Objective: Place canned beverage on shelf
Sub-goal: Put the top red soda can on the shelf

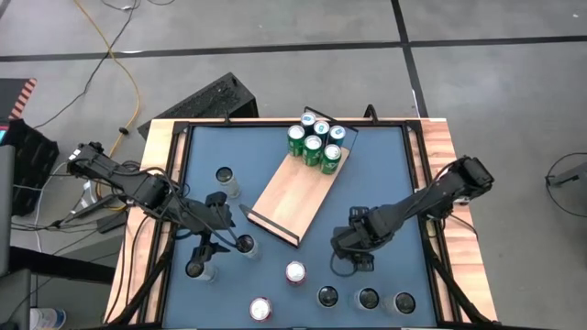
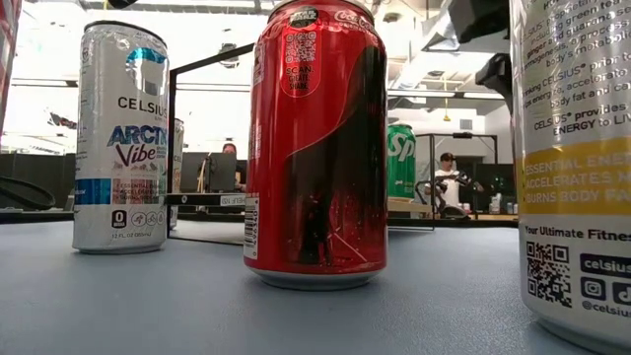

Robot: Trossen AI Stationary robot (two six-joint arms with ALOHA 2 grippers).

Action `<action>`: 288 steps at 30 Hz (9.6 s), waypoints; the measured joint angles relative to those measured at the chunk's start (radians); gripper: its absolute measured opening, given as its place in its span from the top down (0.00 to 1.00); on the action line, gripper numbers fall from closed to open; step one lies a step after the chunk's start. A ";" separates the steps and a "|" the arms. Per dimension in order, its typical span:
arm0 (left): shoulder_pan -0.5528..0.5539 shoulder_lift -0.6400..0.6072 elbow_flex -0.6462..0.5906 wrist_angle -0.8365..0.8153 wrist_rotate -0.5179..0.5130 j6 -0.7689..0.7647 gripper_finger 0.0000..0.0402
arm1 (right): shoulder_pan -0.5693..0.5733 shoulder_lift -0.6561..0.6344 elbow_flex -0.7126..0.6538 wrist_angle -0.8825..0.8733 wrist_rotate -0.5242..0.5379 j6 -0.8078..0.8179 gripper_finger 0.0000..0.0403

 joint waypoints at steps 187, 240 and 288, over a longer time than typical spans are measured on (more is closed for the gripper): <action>-0.007 0.035 0.000 0.179 -0.368 -0.323 0.18 | -0.626 0.553 1.062 -0.024 0.068 -0.875 0.97; -0.007 0.036 0.000 0.155 -0.473 -0.279 0.18 | -0.658 0.603 1.064 -0.013 0.077 -1.016 1.00; -0.022 0.028 0.000 0.089 -0.443 -0.326 0.18 | -0.651 0.358 0.738 -0.074 -0.119 -0.885 1.00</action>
